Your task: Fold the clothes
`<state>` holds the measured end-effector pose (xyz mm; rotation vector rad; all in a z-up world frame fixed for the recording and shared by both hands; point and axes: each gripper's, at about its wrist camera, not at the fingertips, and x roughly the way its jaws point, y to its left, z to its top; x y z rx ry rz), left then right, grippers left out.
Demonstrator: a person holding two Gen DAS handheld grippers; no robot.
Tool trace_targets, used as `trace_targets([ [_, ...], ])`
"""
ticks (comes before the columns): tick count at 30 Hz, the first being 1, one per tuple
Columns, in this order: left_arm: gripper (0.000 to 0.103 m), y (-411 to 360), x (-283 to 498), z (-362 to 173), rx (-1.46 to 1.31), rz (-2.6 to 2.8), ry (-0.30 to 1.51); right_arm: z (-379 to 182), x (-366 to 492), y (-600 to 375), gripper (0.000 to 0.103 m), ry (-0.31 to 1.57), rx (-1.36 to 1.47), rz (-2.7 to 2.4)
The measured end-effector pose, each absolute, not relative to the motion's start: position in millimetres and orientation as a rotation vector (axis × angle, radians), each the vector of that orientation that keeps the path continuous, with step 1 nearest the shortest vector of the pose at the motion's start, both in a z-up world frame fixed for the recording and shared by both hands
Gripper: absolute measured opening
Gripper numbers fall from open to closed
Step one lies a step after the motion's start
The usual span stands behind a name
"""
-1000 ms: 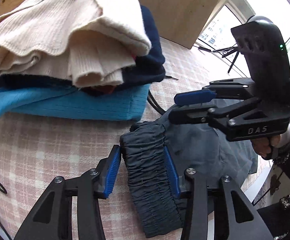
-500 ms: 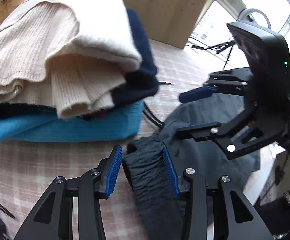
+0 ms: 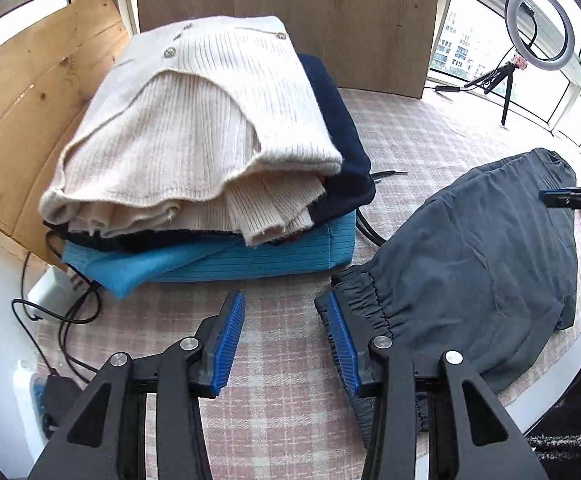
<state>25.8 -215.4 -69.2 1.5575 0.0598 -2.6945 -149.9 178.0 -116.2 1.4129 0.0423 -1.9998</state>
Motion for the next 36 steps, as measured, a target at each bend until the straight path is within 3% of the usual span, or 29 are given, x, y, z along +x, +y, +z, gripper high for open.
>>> trace_targets([
  [8,0.042,-146,9,-44,1.525,-2.617,-0.002,-62,-251,458,0.057,-0.06,1.448,-2.425],
  [14,0.043,-65,-16,-30,1.551,-2.589,0.059,-48,-338,612,0.057,0.035,1.503,-2.585],
  [17,0.043,-26,-29,-20,1.564,-2.6,0.091,-65,-377,634,0.057,0.179,1.543,-2.515],
  [20,0.047,12,-42,-15,1.578,-2.589,0.011,-94,-410,634,0.057,0.335,1.6,-2.427],
  [26,0.048,48,-63,-11,1.61,-2.537,-0.01,-138,-437,637,0.056,0.401,1.63,-2.268],
  [27,0.048,51,-63,-11,1.615,-2.521,-0.01,-142,-438,640,0.054,0.393,1.629,-2.248],
  [28,0.048,53,-62,-12,1.623,-2.502,-0.014,-145,-438,643,0.036,0.386,1.638,-2.245],
  [29,0.048,54,-61,-13,1.633,-2.479,-0.014,-147,-438,646,0.025,0.379,1.648,-2.243],
  [36,0.048,52,-54,-21,1.697,-2.345,-0.019,-121,-419,681,0.024,0.183,1.586,-2.327],
])
